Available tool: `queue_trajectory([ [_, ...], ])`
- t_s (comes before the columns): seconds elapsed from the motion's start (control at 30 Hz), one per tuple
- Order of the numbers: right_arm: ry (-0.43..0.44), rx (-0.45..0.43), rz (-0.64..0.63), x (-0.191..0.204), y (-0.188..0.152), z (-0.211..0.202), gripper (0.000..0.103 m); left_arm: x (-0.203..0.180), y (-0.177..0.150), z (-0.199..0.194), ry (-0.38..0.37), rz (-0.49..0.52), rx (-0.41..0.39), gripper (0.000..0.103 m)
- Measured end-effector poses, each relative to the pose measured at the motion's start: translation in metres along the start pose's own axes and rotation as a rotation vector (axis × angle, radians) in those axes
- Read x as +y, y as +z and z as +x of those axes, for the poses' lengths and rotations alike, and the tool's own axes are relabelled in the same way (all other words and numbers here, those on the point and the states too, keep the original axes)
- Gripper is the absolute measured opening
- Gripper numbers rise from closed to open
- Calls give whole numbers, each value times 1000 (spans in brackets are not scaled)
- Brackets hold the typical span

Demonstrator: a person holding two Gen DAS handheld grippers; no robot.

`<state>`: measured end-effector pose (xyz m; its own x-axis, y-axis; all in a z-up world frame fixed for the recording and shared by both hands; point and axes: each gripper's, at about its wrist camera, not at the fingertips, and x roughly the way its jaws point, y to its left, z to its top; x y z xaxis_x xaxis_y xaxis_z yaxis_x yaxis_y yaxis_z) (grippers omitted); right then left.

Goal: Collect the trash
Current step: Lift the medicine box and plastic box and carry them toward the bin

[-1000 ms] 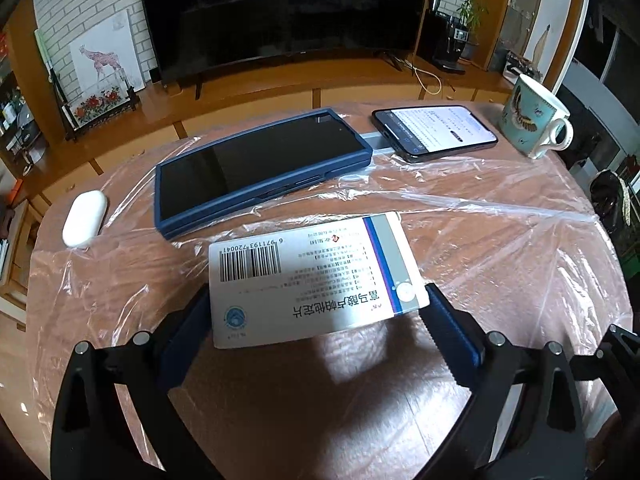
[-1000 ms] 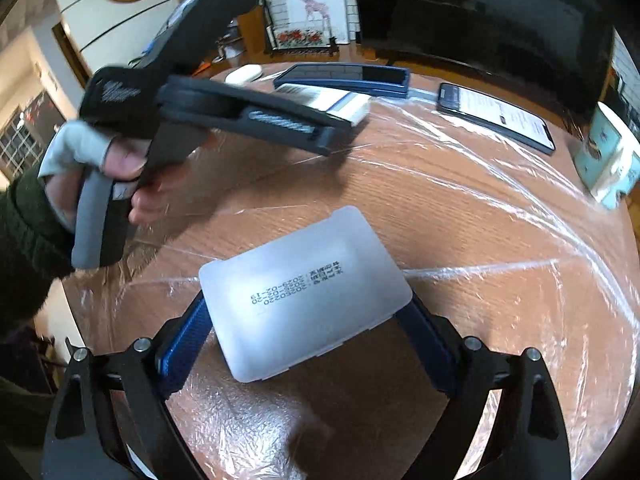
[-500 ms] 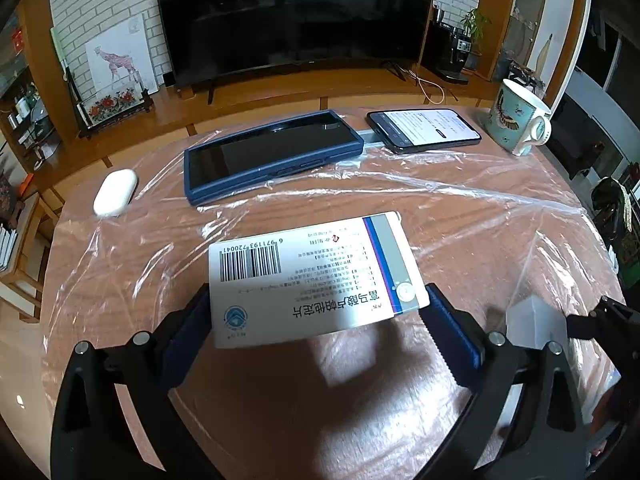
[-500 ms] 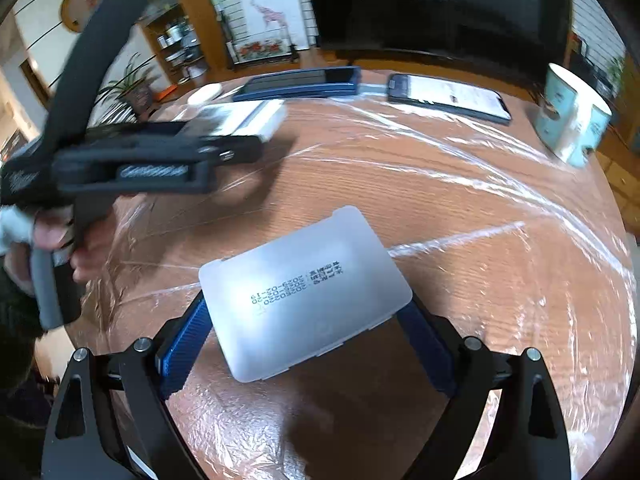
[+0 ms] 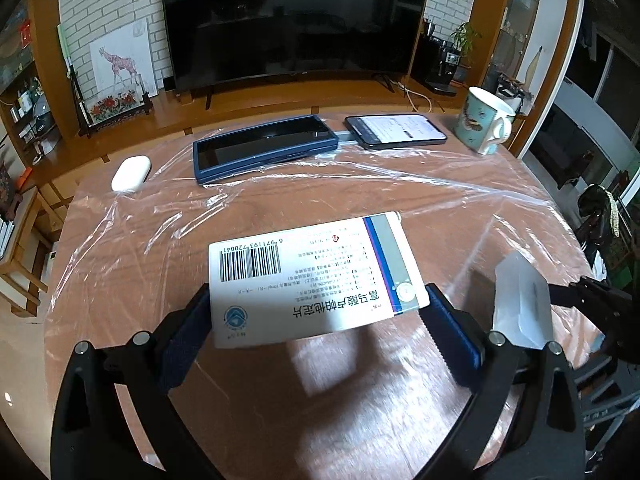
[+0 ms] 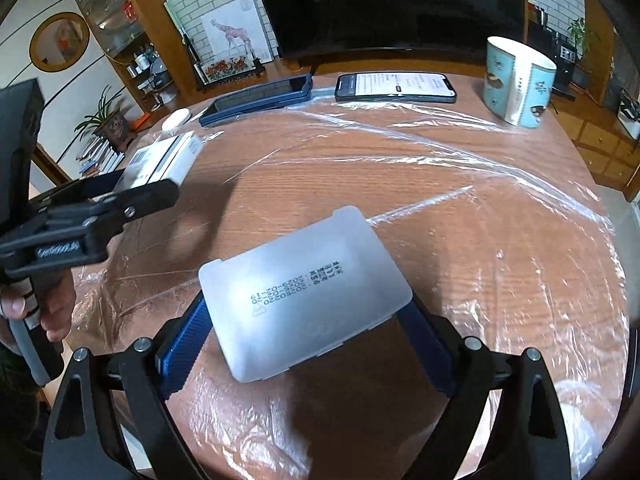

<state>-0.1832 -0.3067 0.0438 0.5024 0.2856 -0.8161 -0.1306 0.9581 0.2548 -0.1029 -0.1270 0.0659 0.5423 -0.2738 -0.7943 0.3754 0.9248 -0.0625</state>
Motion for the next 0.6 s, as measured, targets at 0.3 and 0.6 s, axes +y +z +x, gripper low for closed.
queue_trajectory([
  [0.3,8,-17,-10,2,-17,-21,90,-11,-25,-32,-18,-3,-16,100],
  [0.6,29,-28,-37,7,-44,-51,90,-26,-58,-60,-22,7,-20,100],
])
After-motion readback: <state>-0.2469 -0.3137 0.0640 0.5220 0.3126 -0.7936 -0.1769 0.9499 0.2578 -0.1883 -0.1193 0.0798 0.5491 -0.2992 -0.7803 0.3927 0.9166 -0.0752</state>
